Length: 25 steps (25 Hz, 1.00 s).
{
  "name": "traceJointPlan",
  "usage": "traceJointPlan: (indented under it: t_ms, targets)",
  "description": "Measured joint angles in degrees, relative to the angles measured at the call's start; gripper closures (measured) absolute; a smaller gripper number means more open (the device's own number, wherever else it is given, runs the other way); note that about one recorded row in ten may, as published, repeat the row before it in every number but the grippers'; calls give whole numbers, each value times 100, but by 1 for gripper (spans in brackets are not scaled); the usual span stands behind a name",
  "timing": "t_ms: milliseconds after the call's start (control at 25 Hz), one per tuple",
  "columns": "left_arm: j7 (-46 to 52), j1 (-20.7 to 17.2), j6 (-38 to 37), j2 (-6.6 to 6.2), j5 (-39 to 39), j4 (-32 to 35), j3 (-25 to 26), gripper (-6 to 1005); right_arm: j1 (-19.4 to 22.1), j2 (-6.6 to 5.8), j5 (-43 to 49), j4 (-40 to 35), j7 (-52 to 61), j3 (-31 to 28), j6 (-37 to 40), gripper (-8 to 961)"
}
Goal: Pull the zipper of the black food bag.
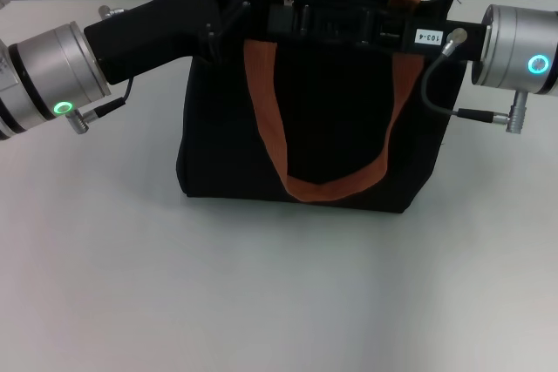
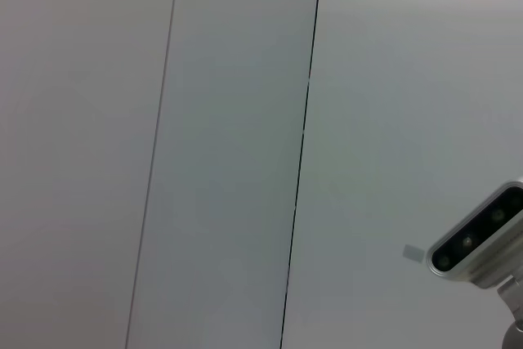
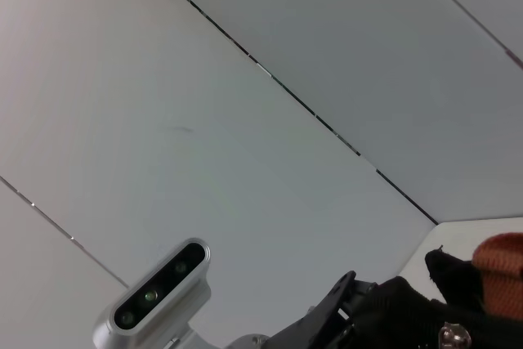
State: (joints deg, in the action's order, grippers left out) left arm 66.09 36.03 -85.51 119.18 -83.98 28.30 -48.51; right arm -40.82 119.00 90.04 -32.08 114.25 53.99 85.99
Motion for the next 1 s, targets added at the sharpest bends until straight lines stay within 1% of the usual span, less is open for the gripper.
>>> traceJointPlan:
  t_ms: [520, 720, 1000]
  targets:
    - [0, 0, -1, 0, 0, -4, 0, 934, 38, 0, -12, 18, -3, -12, -19, 140]
    - [0, 0, -1, 0, 1, -10, 0, 932, 48, -1, -22, 41, -6, -12, -47, 299]
    - [-18, 1, -1, 0, 2, -47, 0, 930, 3, -1, -23, 45, 9, 35, -231, 448]
